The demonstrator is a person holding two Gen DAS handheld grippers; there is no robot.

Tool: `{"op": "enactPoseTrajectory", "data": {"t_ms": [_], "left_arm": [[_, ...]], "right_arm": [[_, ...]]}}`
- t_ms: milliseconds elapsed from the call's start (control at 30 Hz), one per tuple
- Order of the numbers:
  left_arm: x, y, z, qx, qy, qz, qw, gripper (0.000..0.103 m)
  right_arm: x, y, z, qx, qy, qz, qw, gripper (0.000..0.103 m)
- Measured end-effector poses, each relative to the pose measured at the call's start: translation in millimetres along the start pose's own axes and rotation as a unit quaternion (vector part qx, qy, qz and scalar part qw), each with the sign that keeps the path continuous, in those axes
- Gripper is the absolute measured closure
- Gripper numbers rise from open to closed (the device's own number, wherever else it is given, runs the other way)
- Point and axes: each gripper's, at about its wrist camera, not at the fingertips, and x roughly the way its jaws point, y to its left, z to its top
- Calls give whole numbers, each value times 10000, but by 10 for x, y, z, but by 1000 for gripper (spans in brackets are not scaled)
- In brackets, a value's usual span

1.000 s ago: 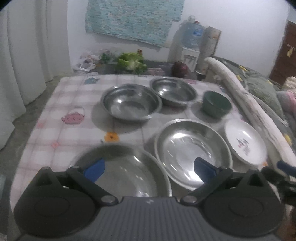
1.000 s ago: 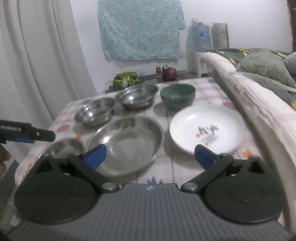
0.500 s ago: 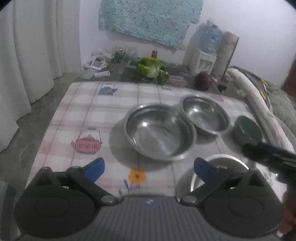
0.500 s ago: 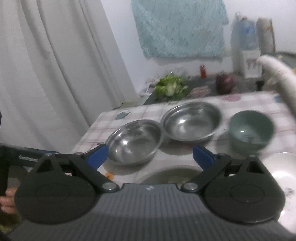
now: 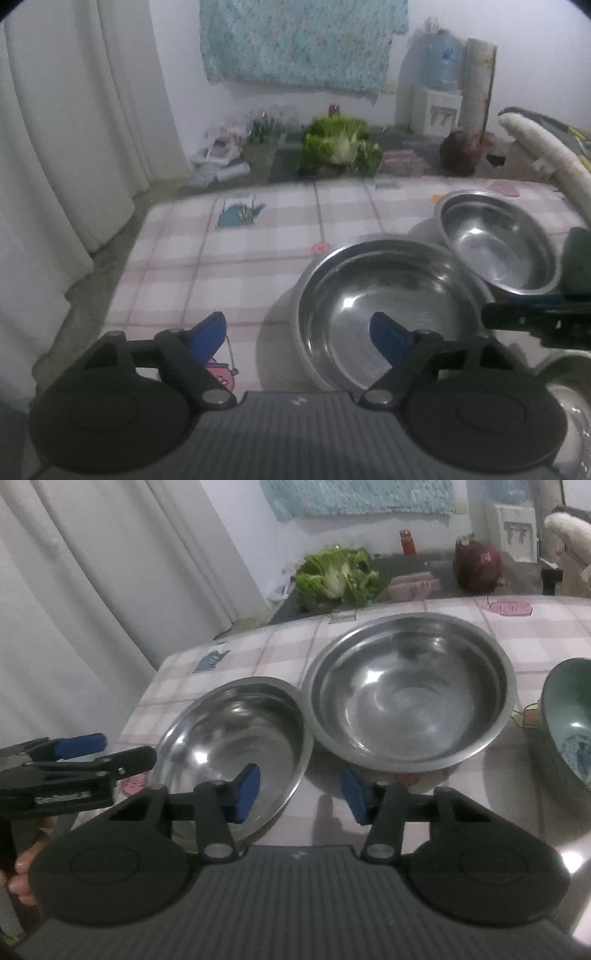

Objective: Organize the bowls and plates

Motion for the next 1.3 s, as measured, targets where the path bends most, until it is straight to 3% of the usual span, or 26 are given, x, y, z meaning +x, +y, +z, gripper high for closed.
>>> {"op": "enactPoseTrajectory", "data": {"t_ms": [67,200,267,333,700,867,933,1133,1300], "left_arm": [[120,6,9,-69,182,-69,9998,24],[269,11,0,-151,466,-132,9987,40],[307,-7,0,-147,569,-143,9982,52],[293,-13,-8,-186,591,-180,9979,62],[147,112,-102,-360,697,-242,9966,60],[111,109,-113,-341,558,-213,9976,41],[123,104,-103,-349,618,-168,9973,40],[191,89,-111,-292,762,118,9966,38],[254,85,-136,-264,987,-68,9947,41]], "right_arm": [[76,-26,15,16,77,-20,10000,61],[168,-63,36,-46,163,20,9999,78],[174,-33,43,-131,166,72,9997,88],[178,2,58,-218,165,53,9996,90],[114,165,-12,-536,280,146,9981,90],[117,273,-49,-847,260,-49,9961,87],[104,293,-55,-906,242,-103,9955,87],[79,250,-64,-819,160,-155,9964,87],[87,254,-55,-857,153,-145,9961,89]]}}
